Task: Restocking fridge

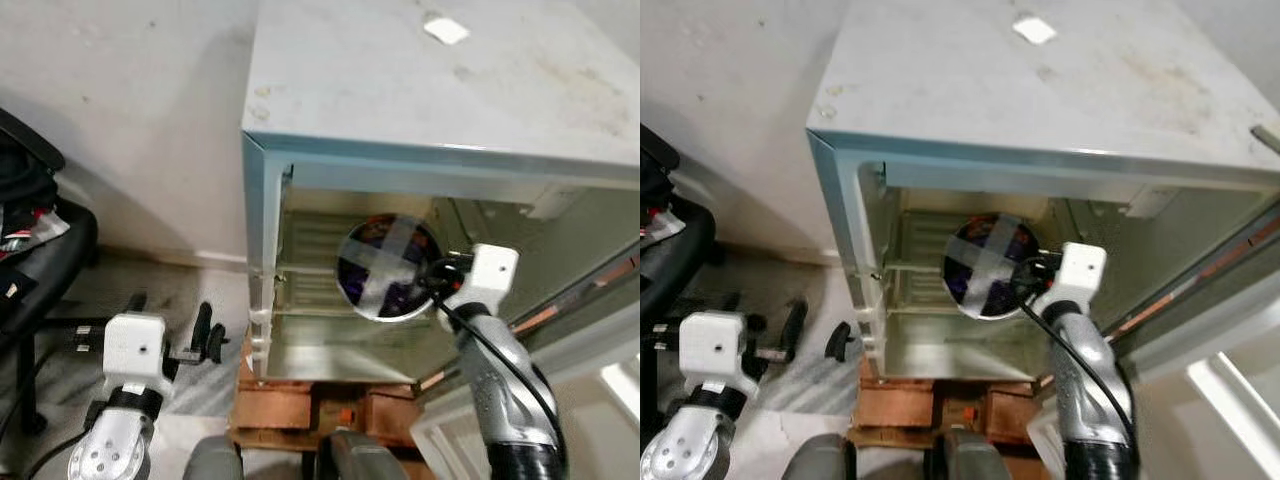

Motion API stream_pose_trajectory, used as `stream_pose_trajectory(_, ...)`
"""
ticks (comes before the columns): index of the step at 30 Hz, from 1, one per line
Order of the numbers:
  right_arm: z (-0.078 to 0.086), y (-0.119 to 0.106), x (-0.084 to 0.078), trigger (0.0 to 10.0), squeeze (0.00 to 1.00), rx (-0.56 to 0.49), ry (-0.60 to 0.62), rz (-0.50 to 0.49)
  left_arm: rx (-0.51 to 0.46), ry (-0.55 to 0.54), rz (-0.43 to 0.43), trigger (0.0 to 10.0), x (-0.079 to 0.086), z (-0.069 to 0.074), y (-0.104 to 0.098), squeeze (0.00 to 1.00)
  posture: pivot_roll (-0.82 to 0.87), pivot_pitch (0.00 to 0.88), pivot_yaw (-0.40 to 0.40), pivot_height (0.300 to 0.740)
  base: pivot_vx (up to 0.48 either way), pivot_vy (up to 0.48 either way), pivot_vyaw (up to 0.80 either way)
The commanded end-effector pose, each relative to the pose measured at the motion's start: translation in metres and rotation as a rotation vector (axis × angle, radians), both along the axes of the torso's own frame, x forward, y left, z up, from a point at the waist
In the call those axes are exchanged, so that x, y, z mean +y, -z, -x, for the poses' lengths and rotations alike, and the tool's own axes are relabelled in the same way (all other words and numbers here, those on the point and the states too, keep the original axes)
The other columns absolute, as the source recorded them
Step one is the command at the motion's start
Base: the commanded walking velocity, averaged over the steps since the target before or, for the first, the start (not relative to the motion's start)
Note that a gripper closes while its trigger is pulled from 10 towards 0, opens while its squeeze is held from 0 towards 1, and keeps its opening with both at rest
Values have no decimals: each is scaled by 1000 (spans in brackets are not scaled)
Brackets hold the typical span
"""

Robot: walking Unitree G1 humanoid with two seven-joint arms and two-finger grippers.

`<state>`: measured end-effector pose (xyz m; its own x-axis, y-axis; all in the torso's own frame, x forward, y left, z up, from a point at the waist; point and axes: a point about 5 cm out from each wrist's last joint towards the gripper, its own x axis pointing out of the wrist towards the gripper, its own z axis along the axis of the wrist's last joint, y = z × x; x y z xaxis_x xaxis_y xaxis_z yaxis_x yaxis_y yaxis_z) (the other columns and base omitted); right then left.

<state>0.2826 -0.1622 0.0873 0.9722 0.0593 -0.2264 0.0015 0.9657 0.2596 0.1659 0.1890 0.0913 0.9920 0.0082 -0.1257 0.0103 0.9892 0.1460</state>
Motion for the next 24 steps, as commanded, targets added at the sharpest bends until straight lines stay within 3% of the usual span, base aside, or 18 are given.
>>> stream_pose_trajectory(1, -3, 1, -1, 10000, 0, 4, 20, -28, 6, -29, -23, 10000, 3, 3, -1, 0, 139, 188, -135, 740, 0, 0, 0)
stream_pose_trajectory(7, -23, 3, 11, 10000, 0, 28, 44, -125, 11, -38, -14, 10000, 4, 5, -2, 0, 153, 195, -140, 740, 0, 0, 0)
stream_pose_trajectory(15, -45, 7, 29, 10000, 0, 95, 206, -423, 13, -34, -20, 10000, 3, 6, -4, 0, 180, 211, -139, 740, 0, 0, 0)
stream_pose_trajectory(16, -48, 9, 33, 10000, 0, 116, 248, -500, 14, -33, -20, 10000, 3, 6, -4, 0, 183, 213, -138, 740, 0, 0, 0)
stream_pose_trajectory(19, -53, 11, 39, 10000, 0, 143, 285, -555, 15, -31, -19, 10000, 3, 6, -5, 0, 194, 221, -137, 740, 0, 0, 0)
stream_pose_trajectory(24, -61, 12, 72, 10000, 0, 211, 281, -682, 18, -28, -18, 10000, 1, 6, -5, 0, 201, 228, -141, 740, 0, 0, 0)
